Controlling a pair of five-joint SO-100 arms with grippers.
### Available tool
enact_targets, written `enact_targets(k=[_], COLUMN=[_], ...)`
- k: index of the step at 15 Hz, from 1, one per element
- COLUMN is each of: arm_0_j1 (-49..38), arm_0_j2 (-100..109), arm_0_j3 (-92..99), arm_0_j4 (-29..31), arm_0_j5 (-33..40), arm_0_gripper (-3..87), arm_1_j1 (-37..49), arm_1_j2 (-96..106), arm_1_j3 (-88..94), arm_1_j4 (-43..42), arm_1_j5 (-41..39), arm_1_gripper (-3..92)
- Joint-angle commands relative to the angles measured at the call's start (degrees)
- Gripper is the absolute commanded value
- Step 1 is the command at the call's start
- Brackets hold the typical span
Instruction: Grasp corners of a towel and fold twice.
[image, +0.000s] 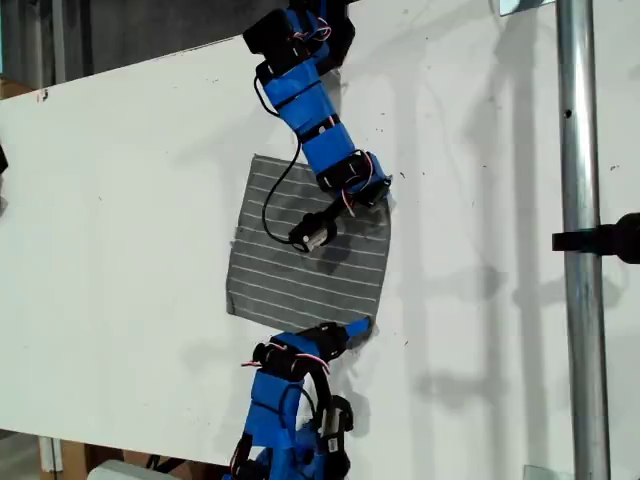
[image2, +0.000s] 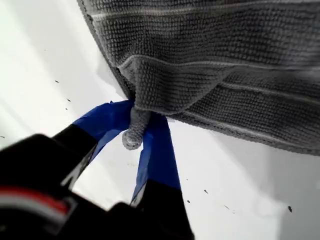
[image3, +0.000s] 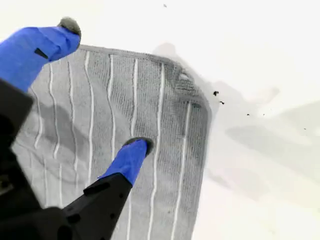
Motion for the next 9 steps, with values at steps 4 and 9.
enact_targets(k=[4, 9], arm_0_j1=[-3.52, -4.75], arm_0_j2=[1.23, -3.96], arm_0_j3=[10.90, 19.07], arm_0_j4=[-11.43, -17.58], arm_0_j5=[-0.53, -3.08], arm_0_gripper=[32.5, 15.8], arm_1_j1=[-0.44, -1.05], arm_1_j2=[4.13, 4.92], arm_1_j3=[-0.79, -0.18], arm_1_j4=[-0.09, 0.26], arm_1_j5=[-0.26, 0.26], arm_1_gripper=[-0.1, -0.1])
